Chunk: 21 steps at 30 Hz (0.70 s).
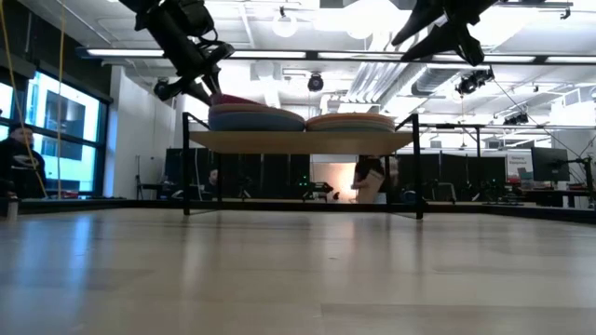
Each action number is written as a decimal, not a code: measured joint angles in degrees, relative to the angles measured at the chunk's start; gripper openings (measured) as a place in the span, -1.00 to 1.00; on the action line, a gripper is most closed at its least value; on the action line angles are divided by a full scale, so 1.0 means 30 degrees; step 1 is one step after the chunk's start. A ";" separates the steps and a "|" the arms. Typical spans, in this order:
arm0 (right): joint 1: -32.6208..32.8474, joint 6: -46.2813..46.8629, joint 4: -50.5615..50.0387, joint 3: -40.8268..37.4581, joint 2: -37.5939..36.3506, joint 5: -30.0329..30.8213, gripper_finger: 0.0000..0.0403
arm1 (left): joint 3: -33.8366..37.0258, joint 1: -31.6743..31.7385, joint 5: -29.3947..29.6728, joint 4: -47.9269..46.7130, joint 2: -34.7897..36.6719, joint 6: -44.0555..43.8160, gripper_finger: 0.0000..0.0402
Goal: Place and stack plates onto a shelf
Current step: Stack the pink plate into the light gray plate on the shelf
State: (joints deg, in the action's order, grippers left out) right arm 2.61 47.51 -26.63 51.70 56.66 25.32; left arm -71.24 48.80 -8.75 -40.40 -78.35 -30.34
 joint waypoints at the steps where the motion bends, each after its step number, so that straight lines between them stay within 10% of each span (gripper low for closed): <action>1: 0.0000 0.0000 -0.0050 0.0000 0.0000 0.0000 -0.36 | 0.0000 0.0000 -0.0007 -0.0047 0.0000 -0.0004 -0.63; 21: 0.0000 -0.0007 -0.0349 0.0007 0.0003 -0.0240 -0.36 | 0.0000 0.0388 -0.2320 0.0376 0.0124 -0.0438 -0.47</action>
State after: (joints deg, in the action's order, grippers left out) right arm 2.61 47.48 -27.68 51.72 56.67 24.60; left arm -71.24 49.96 -15.71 -39.27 -77.97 -31.65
